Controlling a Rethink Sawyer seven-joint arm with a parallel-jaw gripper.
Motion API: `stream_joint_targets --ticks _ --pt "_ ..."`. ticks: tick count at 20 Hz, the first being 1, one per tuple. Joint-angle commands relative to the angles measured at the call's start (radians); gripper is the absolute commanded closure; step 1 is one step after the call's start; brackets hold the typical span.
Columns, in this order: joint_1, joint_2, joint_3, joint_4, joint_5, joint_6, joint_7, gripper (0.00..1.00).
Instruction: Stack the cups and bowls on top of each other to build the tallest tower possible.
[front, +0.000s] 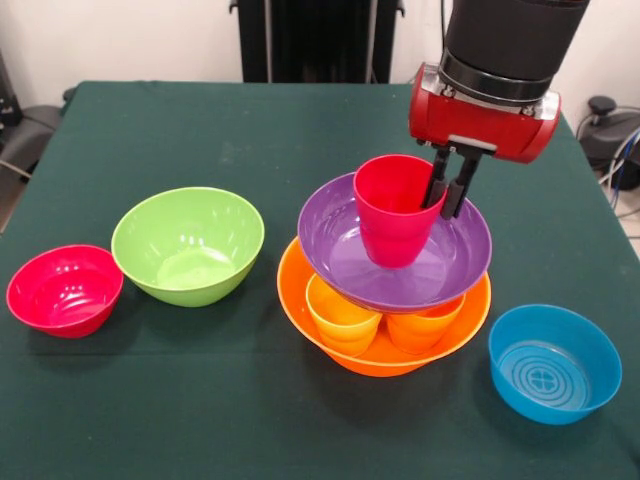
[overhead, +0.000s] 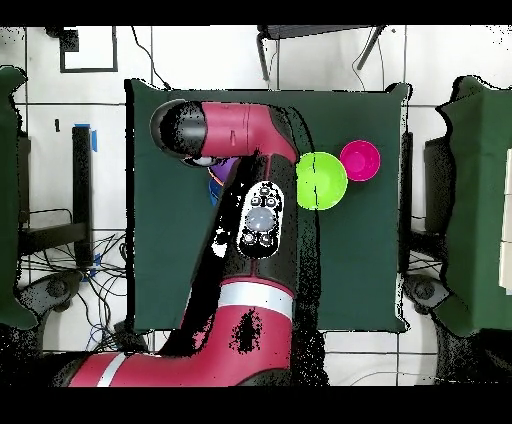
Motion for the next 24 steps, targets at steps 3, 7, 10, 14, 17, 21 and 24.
stream_joint_targets --ticks 3,7,10,14,17,21,24 --pt "0.013 0.038 0.058 0.047 -0.002 -0.036 0.129 1.0" --pt "0.015 0.039 0.057 0.049 -0.003 -0.043 0.13 1.0" --pt "0.013 0.038 0.06 0.051 -0.003 -0.045 0.124 1.0" --pt "0.008 0.041 0.064 0.051 -0.004 -0.054 0.119 1.0" --pt "0.004 0.038 0.072 0.061 -0.002 -0.064 0.111 1.0" --pt "-0.003 0.039 0.079 0.063 -0.002 -0.072 0.098 1.0" --pt "-0.011 0.035 0.093 0.081 0.004 -0.09 0.09 1.0"
